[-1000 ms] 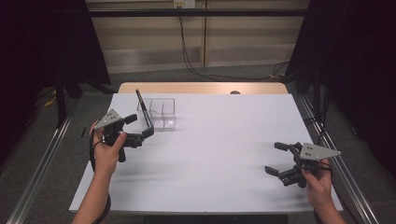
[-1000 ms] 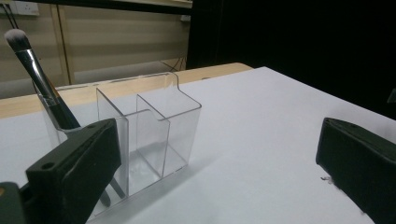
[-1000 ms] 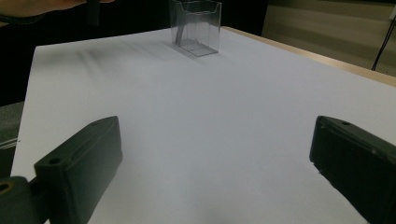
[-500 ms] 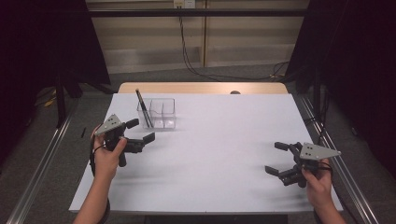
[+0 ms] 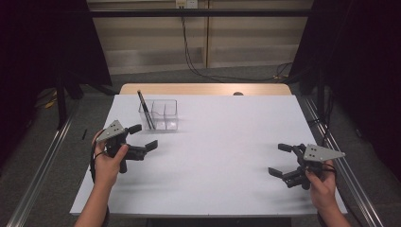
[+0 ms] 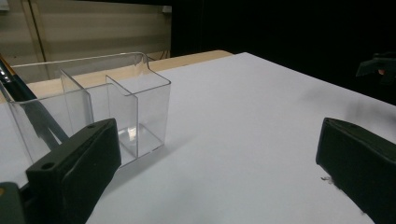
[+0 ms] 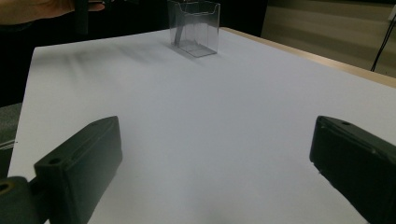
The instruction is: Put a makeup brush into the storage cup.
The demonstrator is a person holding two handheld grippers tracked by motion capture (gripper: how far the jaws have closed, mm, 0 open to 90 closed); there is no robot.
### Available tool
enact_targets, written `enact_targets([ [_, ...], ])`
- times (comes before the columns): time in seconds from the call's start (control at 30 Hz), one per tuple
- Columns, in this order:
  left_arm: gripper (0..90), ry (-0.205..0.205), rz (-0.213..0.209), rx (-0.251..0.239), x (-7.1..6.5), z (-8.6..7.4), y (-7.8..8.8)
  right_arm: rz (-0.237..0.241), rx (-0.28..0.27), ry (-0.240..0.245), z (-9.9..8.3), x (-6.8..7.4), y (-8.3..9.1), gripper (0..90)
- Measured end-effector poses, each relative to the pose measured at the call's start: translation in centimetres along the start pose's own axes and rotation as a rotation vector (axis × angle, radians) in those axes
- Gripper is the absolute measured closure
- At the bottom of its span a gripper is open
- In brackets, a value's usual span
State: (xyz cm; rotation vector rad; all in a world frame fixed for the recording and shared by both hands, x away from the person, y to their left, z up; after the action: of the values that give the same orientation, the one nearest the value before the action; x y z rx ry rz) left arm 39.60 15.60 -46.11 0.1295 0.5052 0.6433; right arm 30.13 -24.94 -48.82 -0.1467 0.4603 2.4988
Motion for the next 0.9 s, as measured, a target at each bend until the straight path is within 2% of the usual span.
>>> enact_targets([
  [0.37,0.0,-0.006,-0.001,-0.001,0.3,-0.8,0.8,0.000,-0.002,0.001,0.0,0.0,0.1,1.9],
  [0.67,0.0,-0.035,-0.002,-0.002,0.2,-1.0,1.8,-0.003,-0.005,0.001,0.0,-0.1,0.2,1.9],
  [0.9,0.0,-0.030,-0.010,-0.013,0.2,-1.3,2.8,-0.004,-0.007,0.001,0.1,-0.1,0.2,1.9],
])
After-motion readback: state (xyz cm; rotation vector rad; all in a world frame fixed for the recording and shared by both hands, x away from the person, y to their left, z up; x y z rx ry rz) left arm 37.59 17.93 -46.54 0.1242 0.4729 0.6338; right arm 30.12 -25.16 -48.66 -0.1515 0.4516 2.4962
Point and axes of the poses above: each handheld gripper's, and its own axes: y roughly backward along the jaws, z roughly out of its top, x roughly to its left, the point moved 10 cm from there along -y, roughly forward along the jaws, and after that the axes turned 15 degrees about y, right-handed, at the moved point
